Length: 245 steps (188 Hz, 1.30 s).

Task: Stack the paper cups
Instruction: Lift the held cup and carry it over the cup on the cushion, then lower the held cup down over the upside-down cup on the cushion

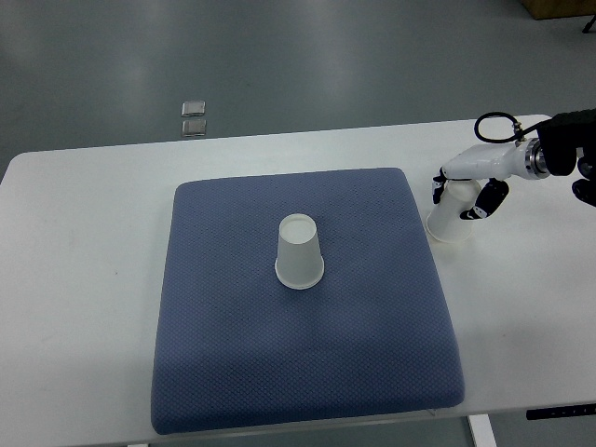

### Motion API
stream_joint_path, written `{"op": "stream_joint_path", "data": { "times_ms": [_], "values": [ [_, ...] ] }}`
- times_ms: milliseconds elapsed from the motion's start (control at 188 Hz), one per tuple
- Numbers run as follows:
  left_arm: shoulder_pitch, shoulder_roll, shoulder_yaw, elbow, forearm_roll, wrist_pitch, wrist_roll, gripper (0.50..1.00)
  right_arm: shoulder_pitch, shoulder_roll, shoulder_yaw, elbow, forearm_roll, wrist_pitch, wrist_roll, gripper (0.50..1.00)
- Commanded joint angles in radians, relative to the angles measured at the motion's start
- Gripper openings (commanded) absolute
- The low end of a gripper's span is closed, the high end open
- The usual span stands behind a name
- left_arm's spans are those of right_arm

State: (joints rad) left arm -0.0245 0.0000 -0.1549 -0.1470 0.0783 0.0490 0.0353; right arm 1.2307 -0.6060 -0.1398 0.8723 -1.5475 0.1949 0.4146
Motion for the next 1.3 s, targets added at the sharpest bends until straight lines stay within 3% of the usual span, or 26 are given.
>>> {"op": "stream_joint_path", "data": {
  "times_ms": [0,722,993,1295],
  "values": [
    [0.000,0.000,0.000,0.000,0.000,0.000,0.000,1.000,0.041,0.008,0.002,0.007,0.007,0.017,0.000,0.662],
    [0.000,0.000,0.000,0.000,0.000,0.000,0.000,1.000,0.451,0.163,0.009,0.260,0.141,0.308,0.001,0.670],
    [0.000,0.000,0.000,0.000,0.000,0.000,0.000,1.000,0.451,0.272,0.009,0.249,0.175,0.317,-0.004,0.670],
    [0.000,0.000,0.000,0.000,0.000,0.000,0.000,1.000,0.424,0.299,0.008,0.217,0.167,0.316,-0.005,0.672]
  ]
}}
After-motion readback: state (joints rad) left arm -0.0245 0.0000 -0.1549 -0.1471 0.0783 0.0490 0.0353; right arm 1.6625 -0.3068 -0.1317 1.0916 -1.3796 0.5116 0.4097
